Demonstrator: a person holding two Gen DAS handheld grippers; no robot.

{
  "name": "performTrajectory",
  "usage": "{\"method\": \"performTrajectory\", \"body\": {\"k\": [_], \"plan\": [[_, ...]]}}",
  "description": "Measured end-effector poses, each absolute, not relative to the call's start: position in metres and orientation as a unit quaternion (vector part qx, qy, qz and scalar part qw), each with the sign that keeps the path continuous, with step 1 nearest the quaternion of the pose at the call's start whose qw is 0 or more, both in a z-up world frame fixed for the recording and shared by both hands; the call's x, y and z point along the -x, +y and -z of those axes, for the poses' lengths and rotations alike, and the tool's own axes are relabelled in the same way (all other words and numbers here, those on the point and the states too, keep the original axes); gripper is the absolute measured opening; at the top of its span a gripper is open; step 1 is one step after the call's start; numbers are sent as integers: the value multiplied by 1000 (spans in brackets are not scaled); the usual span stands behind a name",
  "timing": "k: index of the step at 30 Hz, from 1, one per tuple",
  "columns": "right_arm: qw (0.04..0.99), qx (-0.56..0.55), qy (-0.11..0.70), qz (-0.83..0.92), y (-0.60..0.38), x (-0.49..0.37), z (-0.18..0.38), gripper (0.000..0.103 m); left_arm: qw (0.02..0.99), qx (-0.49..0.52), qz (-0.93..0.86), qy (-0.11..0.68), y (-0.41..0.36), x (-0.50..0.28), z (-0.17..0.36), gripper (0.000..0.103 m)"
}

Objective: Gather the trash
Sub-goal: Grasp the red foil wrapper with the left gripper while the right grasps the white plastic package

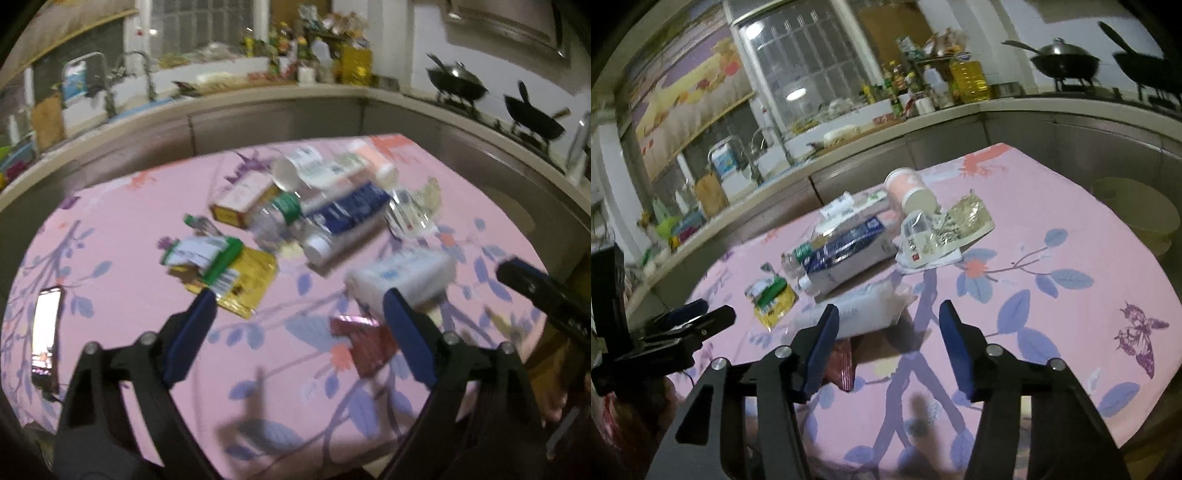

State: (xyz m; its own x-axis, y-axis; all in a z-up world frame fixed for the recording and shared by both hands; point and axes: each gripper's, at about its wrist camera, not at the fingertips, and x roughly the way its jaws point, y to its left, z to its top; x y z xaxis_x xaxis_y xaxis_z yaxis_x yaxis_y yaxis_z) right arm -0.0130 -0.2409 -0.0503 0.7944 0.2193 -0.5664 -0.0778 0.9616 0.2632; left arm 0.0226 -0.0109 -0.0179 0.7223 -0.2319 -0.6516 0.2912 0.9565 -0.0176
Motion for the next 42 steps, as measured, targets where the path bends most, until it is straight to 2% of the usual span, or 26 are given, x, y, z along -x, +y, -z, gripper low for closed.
{"method": "performTrajectory", "body": {"k": [5, 7, 9, 14, 15, 17, 18, 19, 20, 21, 22, 23, 28, 36, 38, 42], "plan": [[934, 41, 340, -102, -213, 8, 62, 54, 899, -69, 214, 376, -21, -23, 45, 86], [924, 71, 359, -111, -211, 2, 69, 54, 889, -71, 235, 387, -26, -27, 56, 86], [913, 59, 381, -133, -213, -7, 73, 54, 880, -66, 253, 397, -31, -33, 65, 86], [899, -60, 400, -169, -229, -25, 72, 55, 864, -47, 283, 414, -41, -47, 79, 86], [896, -86, 400, -173, -231, -28, 72, 55, 862, -46, 286, 416, -42, -48, 82, 83], [887, -139, 402, -179, -238, -35, 76, 61, 851, -44, 296, 432, -46, -52, 91, 60], [885, -158, 402, -175, -240, -37, 78, 63, 853, -45, 295, 428, -47, -53, 92, 57], [884, -170, 402, -168, -242, -40, 79, 65, 855, -45, 297, 422, -47, -51, 91, 42], [883, -179, 403, -161, -244, -43, 80, 65, 849, -43, 308, 427, -47, -51, 91, 31], [882, -188, 403, -156, -246, -45, 81, 65, 844, -36, 317, 432, -46, -52, 91, 28], [880, -201, 402, -153, -249, -46, 83, 65, 844, -31, 316, 431, -44, -52, 90, 20], [878, -211, 402, -153, -252, -48, 83, 65, 846, -28, 316, 428, -42, -51, 90, 16], [855, -264, 417, -161, -260, -61, 93, 65, 847, -9, 316, 426, -28, -50, 89, 11], [814, -332, 443, -173, -255, -75, 113, 64, 859, 7, 292, 421, -7, -50, 82, 10], [812, -323, 453, -177, -250, -76, 114, 45, 862, 7, 290, 417, -4, -49, 77, 10], [807, -334, 452, -179, -253, -71, 117, 35, 865, 1, 282, 415, -6, -50, 70, 10]]}}
